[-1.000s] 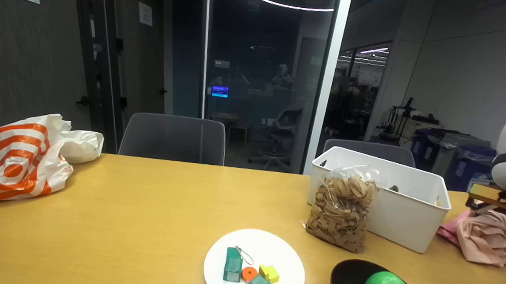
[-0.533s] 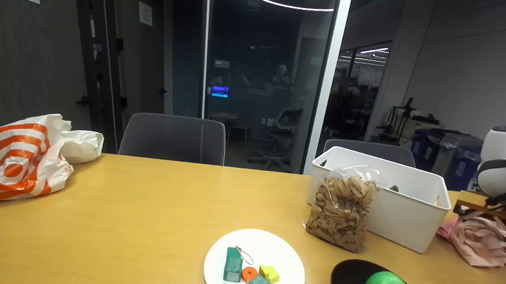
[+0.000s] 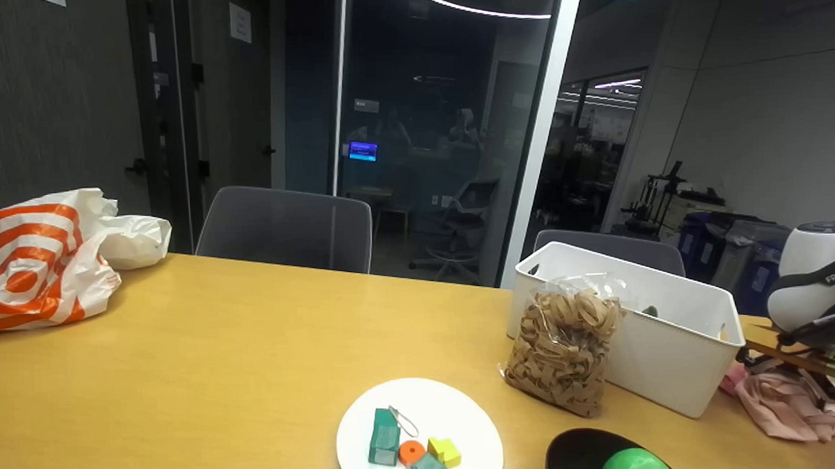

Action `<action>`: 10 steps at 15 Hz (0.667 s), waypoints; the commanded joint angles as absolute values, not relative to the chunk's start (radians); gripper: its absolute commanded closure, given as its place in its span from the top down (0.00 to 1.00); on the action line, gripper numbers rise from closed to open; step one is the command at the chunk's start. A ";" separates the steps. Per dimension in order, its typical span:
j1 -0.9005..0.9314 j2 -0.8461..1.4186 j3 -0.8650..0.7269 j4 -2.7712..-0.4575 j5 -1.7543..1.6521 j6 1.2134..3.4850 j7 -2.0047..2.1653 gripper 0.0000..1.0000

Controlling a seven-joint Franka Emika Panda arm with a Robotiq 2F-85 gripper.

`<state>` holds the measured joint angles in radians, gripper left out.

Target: Put the two shirts in the white basket together

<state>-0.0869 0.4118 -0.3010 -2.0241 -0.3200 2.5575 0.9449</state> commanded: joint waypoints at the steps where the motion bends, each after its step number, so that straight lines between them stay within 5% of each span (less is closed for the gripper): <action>1: -0.100 0.466 -0.287 -1.976 -0.231 2.564 0.898 1.00; 5: -0.100 0.473 -0.292 -1.963 -0.182 2.558 0.873 1.00; 6: -0.098 0.471 -0.294 -1.967 -0.176 2.561 0.872 0.75; 7: -0.095 0.472 -0.298 -1.967 -0.175 2.562 0.875 0.75; 10: -0.095 0.466 -0.300 -1.966 -0.169 2.563 0.875 0.51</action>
<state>-0.0924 0.4399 -0.3019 -1.9881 -0.2058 2.5565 0.8965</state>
